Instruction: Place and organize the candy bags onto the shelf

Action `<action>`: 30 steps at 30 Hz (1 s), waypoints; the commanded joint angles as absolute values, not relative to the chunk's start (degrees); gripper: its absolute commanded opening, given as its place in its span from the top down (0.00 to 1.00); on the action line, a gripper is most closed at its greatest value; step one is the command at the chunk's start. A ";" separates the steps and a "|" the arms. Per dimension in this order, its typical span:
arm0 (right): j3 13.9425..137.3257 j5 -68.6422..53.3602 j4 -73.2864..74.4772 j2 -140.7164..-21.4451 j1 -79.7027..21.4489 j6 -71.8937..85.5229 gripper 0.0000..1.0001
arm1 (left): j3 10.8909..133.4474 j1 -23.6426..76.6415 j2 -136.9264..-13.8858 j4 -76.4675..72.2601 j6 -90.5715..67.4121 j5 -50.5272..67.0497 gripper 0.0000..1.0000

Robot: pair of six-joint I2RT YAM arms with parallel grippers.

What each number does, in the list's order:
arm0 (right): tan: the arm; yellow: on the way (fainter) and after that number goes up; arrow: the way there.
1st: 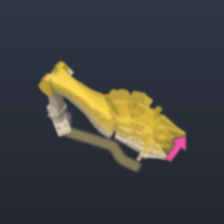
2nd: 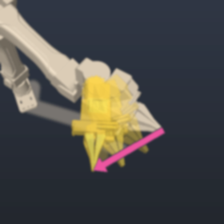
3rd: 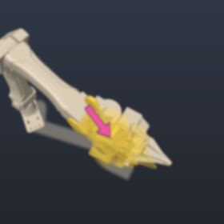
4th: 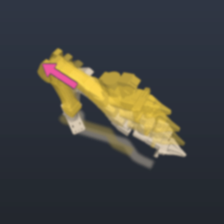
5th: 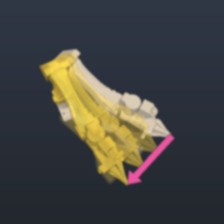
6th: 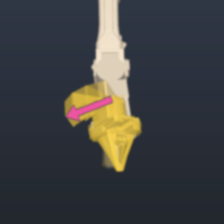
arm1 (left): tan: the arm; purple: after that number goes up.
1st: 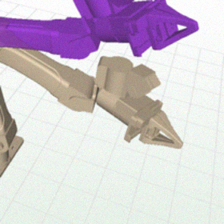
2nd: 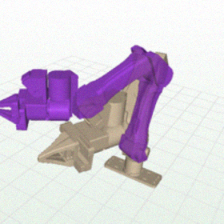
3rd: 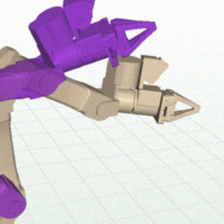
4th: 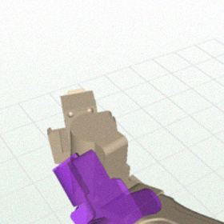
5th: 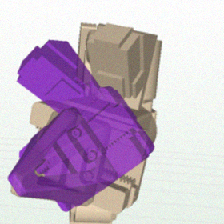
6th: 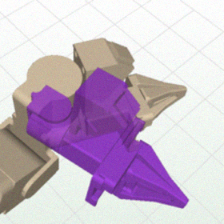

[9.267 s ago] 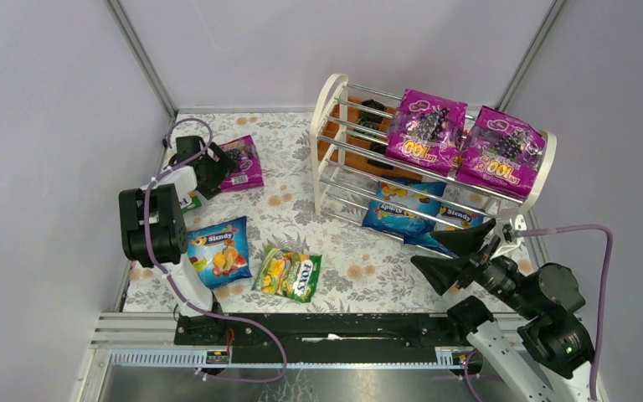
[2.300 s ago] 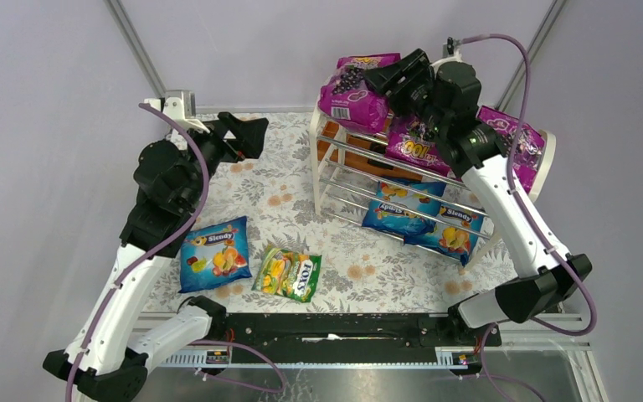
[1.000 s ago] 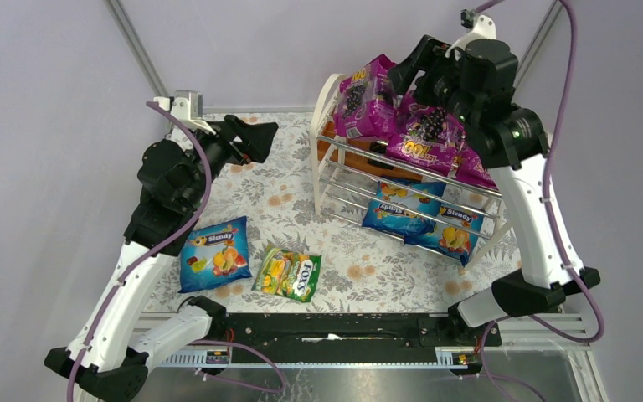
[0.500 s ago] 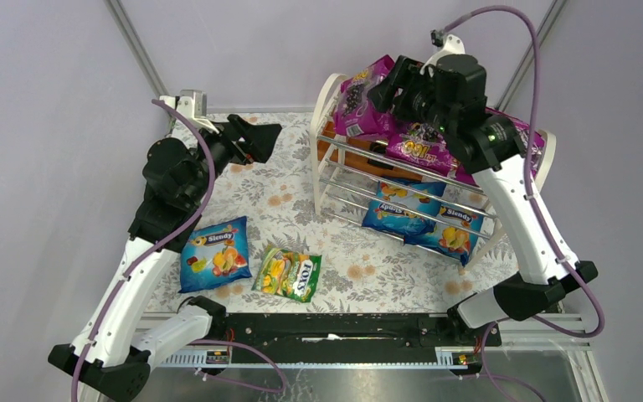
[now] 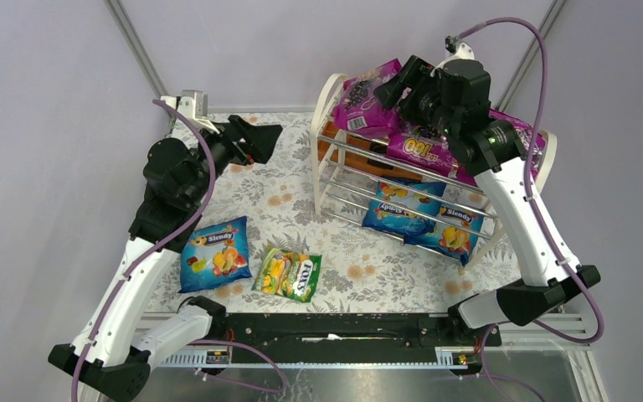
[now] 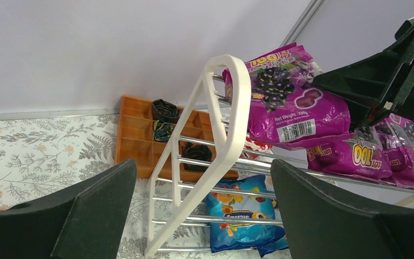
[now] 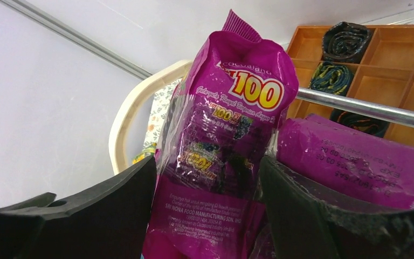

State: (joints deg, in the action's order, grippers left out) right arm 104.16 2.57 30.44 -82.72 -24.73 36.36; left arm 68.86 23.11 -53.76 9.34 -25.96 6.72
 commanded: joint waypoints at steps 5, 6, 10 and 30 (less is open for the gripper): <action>105.32 -0.98 45.18 -84.41 -24.16 23.17 0.53 | 69.13 22.85 -53.08 6.17 -26.06 7.90 0.01; 104.91 -1.61 45.73 -84.24 -24.17 22.48 0.54 | 69.09 22.85 -53.16 6.15 -26.10 7.99 0.01; 100.35 -1.22 44.29 -80.97 -24.05 24.57 0.52 | 69.10 22.85 -53.34 6.24 -26.02 7.76 0.01; 95.90 -25.05 32.74 -78.81 -17.43 40.50 0.55 | 69.02 22.76 -53.26 5.95 -26.52 8.77 0.01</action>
